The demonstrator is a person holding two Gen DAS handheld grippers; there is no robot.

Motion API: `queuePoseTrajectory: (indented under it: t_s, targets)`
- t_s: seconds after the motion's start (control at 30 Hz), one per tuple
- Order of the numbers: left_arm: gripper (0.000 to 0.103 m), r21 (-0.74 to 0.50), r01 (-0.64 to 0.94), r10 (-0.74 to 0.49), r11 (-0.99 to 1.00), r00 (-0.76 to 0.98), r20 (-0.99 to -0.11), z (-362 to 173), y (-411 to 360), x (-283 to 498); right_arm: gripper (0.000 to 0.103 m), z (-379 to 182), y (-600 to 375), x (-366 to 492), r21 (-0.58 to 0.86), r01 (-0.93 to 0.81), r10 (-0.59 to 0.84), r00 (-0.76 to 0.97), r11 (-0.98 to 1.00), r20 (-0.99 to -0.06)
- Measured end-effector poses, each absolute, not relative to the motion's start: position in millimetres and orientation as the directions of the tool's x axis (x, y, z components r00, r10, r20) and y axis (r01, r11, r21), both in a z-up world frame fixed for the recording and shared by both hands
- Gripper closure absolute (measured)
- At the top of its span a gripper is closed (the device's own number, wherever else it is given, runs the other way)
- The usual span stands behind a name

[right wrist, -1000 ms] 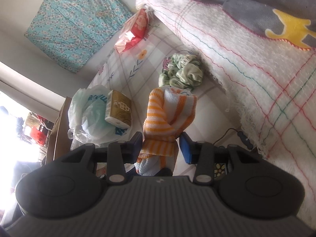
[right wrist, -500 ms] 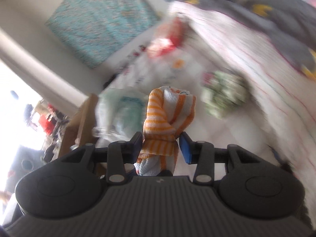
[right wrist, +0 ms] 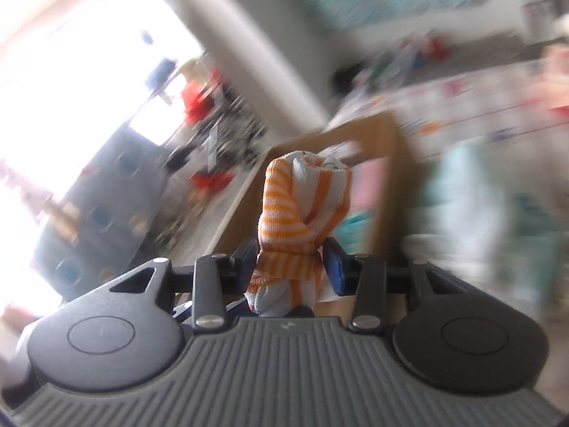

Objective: Organize soft objects
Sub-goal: 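Lower the striped cloth into the box and open both grippers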

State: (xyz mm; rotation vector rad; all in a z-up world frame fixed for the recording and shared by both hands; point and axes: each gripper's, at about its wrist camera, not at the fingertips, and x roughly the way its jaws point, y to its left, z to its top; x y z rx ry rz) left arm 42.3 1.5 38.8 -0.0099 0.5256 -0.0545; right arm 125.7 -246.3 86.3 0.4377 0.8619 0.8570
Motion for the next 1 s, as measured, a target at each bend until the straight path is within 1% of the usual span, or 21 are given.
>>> queuePoseTrajectory:
  t_s: [0.13, 0.27, 0.4, 0.53, 0.57, 0.63, 0.67, 0.73, 0.87, 0.93, 1.0]
  targets:
    - [0.070, -0.049, -0.095, 0.050, 0.994, 0.820, -0.570, 31.4, 55.8, 42.5, 0.064, 76.9, -160.9, 146.1, 0.680, -0.510, 0.840, 0.187, 0.527, -0.510]
    - [0.067, -0.040, -0.215, 0.139, 0.976, 0.755, -0.641, 18.8, 89.6, 42.9, 0.064, 54.7, -86.1, 155.6, 0.716, -0.494, 0.836, 0.042, 0.493, -0.547]
    - [0.058, -0.040, -0.276, 0.183, 0.960, 0.730, -0.658, 18.5, 107.1, 39.6, 0.063, 26.0, -30.6, 161.1, 0.719, -0.479, 0.801, -0.053, 0.504, -0.597]
    - [0.055, -0.048, -0.292, 0.187, 0.955, 0.720, -0.668, 19.0, 114.4, 34.4, 0.060, -11.1, 4.7, 164.9, 0.749, -0.404, 0.754, -0.187, 0.525, -0.629]
    - [0.054, -0.050, -0.290, 0.183, 0.956, 0.718, -0.671, 19.1, 113.9, 34.9, 0.059, -15.9, 9.0, 164.2, 0.741, -0.402, 0.741, -0.195, 0.537, -0.643]
    - [0.049, -0.058, -0.286, 0.175, 0.957, 0.721, -0.670, 20.3, 118.6, 31.0, 0.056, -18.8, 10.1, 162.3, 0.734, -0.401, 0.734, -0.192, 0.547, -0.652]
    - [0.048, -0.062, -0.282, 0.171, 0.957, 0.725, -0.667, 20.1, 120.5, 32.1, 0.054, -17.8, 8.2, 161.5, 0.739, -0.400, 0.740, -0.189, 0.542, -0.645]
    - [0.039, -0.073, -0.268, 0.157, 0.961, 0.739, -0.656, 17.9, 119.9, 27.4, 0.051, -8.6, -0.3, 159.3, 0.746, -0.409, 0.759, -0.171, 0.525, -0.629]
    - [0.031, -0.087, -0.223, 0.121, 0.971, 0.772, -0.624, 19.8, 108.9, 24.7, 0.044, 14.6, -28.4, 162.6, 0.739, -0.447, 0.798, -0.087, 0.504, -0.597]
    - [0.024, -0.091, -0.190, 0.097, 0.978, 0.791, -0.605, 22.7, 99.6, 25.1, 0.043, 27.7, -50.0, 161.2, 0.737, -0.456, 0.818, -0.034, 0.499, -0.574]
    - [0.021, -0.092, -0.152, 0.069, 0.984, 0.807, -0.586, 22.9, 87.6, 25.8, 0.042, 39.1, -75.3, 158.2, 0.738, -0.461, 0.838, 0.027, 0.494, -0.544]
